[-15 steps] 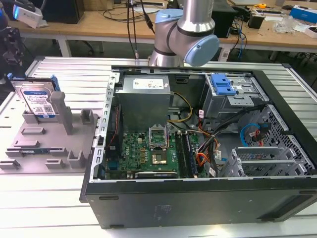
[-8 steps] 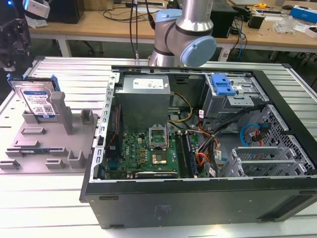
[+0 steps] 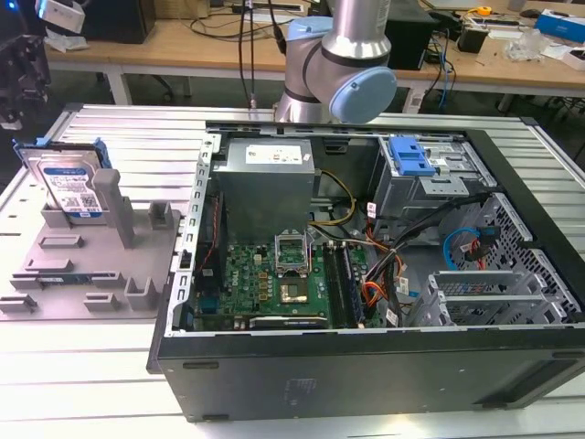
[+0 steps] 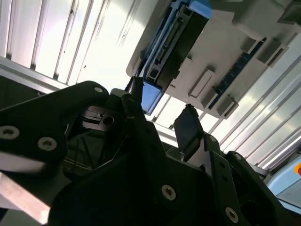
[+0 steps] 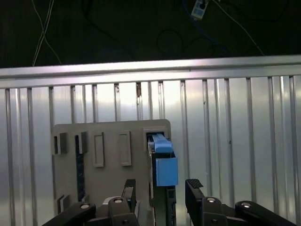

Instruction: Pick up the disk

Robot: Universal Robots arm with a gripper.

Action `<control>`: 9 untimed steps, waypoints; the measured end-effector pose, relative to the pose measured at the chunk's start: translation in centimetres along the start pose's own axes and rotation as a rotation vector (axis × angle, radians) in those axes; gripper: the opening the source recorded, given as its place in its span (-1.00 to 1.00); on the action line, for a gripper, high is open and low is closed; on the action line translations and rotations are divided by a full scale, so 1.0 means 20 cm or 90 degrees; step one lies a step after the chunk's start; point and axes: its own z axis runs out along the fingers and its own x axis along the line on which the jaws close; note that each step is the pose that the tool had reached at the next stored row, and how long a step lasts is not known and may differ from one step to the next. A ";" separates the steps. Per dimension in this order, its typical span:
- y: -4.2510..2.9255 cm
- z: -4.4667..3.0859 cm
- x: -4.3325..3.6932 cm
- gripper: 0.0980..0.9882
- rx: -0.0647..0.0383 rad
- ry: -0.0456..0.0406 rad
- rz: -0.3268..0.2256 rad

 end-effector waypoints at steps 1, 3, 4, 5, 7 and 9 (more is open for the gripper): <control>0.001 0.005 0.000 0.00 0.000 0.0003 -0.006; 0.006 0.016 0.000 0.00 0.000 0.0006 -0.018; 0.021 0.025 -0.001 0.00 0.000 0.0008 -0.020; 0.033 0.028 -0.003 0.00 0.001 0.0007 -0.020; 0.036 0.029 -0.004 0.00 0.001 0.0008 -0.020; 0.036 0.029 -0.005 0.00 0.001 0.0008 -0.020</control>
